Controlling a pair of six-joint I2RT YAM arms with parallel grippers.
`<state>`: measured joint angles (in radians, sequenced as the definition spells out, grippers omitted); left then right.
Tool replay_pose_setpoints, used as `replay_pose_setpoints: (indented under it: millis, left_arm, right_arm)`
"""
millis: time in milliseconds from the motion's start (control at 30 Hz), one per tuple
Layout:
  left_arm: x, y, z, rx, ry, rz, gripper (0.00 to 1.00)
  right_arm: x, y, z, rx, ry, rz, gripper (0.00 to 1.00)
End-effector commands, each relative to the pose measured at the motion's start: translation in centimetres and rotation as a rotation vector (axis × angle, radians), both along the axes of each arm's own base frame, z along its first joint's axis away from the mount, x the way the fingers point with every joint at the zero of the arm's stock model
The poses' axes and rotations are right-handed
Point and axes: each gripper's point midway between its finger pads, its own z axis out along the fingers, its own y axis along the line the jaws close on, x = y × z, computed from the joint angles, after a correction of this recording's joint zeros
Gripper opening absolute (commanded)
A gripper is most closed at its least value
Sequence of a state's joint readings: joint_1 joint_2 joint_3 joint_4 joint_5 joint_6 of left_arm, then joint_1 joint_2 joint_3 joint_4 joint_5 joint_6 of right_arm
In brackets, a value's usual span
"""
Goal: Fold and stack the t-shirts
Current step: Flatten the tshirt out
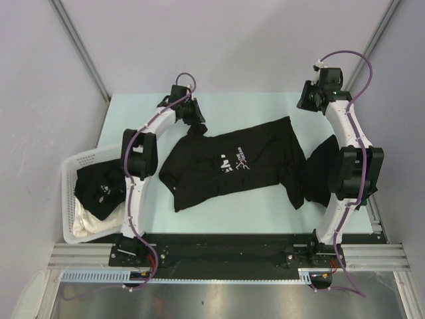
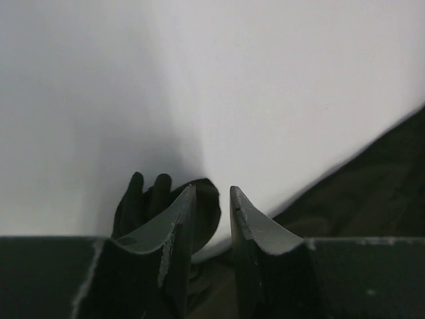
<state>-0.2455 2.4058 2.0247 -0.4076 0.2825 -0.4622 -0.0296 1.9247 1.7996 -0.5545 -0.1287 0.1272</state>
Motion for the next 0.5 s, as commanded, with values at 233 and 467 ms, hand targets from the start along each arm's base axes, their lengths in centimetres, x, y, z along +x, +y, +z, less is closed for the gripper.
replay_pose_setpoints:
  millis: [233,467]
  left_arm:
    - [1.7,2.4,3.6,0.098,-0.076,0.087,0.34]
    - [0.9,4.0,3.0,0.172,-0.042,0.109,0.35]
  right_arm:
    - [0.0,0.0,2.5,0.028,-0.065,0.016,0.3]
    - [0.3,0.1,2.1,0.042,-0.059,0.016,0.3]
